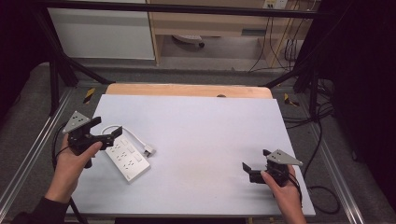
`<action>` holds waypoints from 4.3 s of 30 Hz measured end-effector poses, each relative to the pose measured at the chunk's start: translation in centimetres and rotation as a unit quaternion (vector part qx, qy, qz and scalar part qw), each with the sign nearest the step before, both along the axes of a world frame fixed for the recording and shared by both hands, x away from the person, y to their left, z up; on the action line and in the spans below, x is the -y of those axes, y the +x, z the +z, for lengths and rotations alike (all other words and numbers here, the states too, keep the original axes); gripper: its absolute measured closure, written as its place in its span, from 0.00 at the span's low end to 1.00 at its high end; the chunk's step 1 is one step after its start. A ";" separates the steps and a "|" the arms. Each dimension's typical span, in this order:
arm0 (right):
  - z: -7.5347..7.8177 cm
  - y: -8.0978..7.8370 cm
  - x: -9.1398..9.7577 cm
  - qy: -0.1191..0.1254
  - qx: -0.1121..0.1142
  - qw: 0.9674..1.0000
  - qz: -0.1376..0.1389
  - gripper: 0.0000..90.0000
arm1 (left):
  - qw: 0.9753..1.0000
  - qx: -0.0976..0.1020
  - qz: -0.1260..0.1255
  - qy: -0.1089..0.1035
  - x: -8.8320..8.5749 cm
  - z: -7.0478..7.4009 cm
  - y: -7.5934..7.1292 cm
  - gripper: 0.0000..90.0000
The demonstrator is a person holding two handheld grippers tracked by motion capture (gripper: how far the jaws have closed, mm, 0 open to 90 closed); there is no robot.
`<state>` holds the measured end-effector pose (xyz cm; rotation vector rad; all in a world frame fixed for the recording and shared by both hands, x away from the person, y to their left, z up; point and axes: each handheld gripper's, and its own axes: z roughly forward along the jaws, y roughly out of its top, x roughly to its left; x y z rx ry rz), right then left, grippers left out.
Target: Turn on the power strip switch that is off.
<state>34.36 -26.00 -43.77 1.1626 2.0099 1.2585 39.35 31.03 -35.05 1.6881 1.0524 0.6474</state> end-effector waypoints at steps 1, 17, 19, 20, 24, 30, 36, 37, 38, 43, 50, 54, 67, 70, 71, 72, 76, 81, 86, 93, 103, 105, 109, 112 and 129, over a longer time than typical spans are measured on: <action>0.0 0.0 0.0 -0.002 0.000 1.000 0.001 0.03 | 1.000 0.000 0.001 -0.001 0.1 -0.1 0.1 0.06; 0.0 0.0 0.0 -0.001 -0.003 1.000 0.000 0.03 | 1.000 -0.012 0.018 0.016 0.3 -1.3 1.3 0.09; 0.0 0.0 0.0 -0.002 -0.002 1.000 0.001 0.03 | 1.000 -0.015 0.020 0.016 0.4 -1.6 1.5 0.09; -0.1 0.0 0.0 -0.002 -0.002 1.000 0.001 0.03 | 0.999 -0.017 0.020 0.018 0.5 -1.7 1.6 0.10; -0.1 0.0 0.0 -0.001 -0.003 1.000 0.000 0.03 | 0.999 -0.023 0.021 0.022 0.6 -2.2 1.8 0.11; -0.1 0.0 0.0 -0.001 -0.003 1.000 0.001 0.03 | 0.999 -0.032 0.020 0.030 0.7 -2.8 2.0 0.14; -0.1 0.0 0.0 -0.002 -0.004 1.000 0.002 0.03 | 0.998 -0.039 0.019 0.038 0.8 -3.0 2.3 0.18; -0.1 0.0 0.0 -0.002 -0.005 1.000 0.002 0.03 | 0.998 -0.040 0.019 0.040 0.8 -3.1 2.3 0.19; -0.1 0.0 0.0 -0.002 -0.005 1.000 0.002 0.03 | 0.998 -0.042 0.018 0.042 0.8 -3.2 2.3 0.21; -0.1 0.1 -0.1 -0.001 -0.006 1.000 0.001 0.03 | 0.997 -0.051 0.018 0.051 0.7 -3.4 2.4 0.29; -0.2 0.2 -0.2 -0.003 -0.007 1.000 0.003 0.03 | 0.997 -0.054 0.019 0.051 0.6 -4.0 2.2 0.42; -0.2 0.2 -0.2 -0.001 -0.007 1.000 0.002 0.03 | 0.997 -0.053 0.021 0.051 0.7 -4.0 2.2 0.47; -0.2 0.2 -0.2 -0.002 -0.007 1.000 0.003 0.03 | 0.997 -0.053 0.027 0.057 0.4 -4.7 2.3 0.68; -0.2 0.2 -0.2 -0.001 -0.008 1.000 0.002 0.03 | 0.996 -0.058 0.020 0.059 0.4 -4.8 2.3 0.73; -0.2 0.2 -0.2 -0.001 -0.008 1.000 0.002 0.03 | 0.996 -0.062 0.017 0.056 0.5 -4.9 2.3 0.76; -0.2 0.2 -0.2 -0.002 -0.007 1.000 0.002 0.03 | 0.996 -0.063 0.014 0.056 0.5 -4.9 2.3 0.78; -0.2 0.2 -0.2 -0.002 -0.008 1.000 0.003 0.03 | 0.996 -0.067 0.004 0.056 0.6 -5.1 2.2 0.84; -0.2 0.2 -0.2 -0.001 -0.009 1.000 0.003 0.03 | 0.995 -0.077 0.002 0.059 0.5 -5.4 2.5 0.94; -0.2 0.2 -0.3 -0.003 -0.008 1.000 0.004 0.03 | 0.994 -0.093 0.001 0.051 0.1 -6.0 2.8 1.00; -0.2 0.3 -0.3 -0.002 -0.007 1.000 0.003 0.03 | 0.991 -0.109 -0.005 0.076 0.4 -6.7 3.1 1.00; -0.2 0.3 -0.3 -0.003 -0.007 1.000 0.004 0.03 | 0.990 -0.117 -0.003 0.083 0.3 -7.3 3.6 1.00; -0.2 0.3 -0.3 -0.003 -0.007 1.000 0.004 0.03 | 0.989 -0.118 -0.002 0.084 0.2 -7.3 3.7 1.00; -0.2 0.3 -0.3 -0.003 -0.007 1.000 0.004 0.03 | 0.989 -0.121 -0.002 0.085 0.1 -7.5 3.8 1.00; -0.2 0.2 -0.3 -0.002 -0.009 1.000 0.004 0.03 | 0.989 -0.123 -0.001 0.082 0.1 -7.6 3.9 1.00; -0.1 0.2 -0.3 -0.001 -0.007 1.000 0.004 0.03 | 0.989 -0.120 -0.007 0.089 0.3 -8.0 4.2 1.00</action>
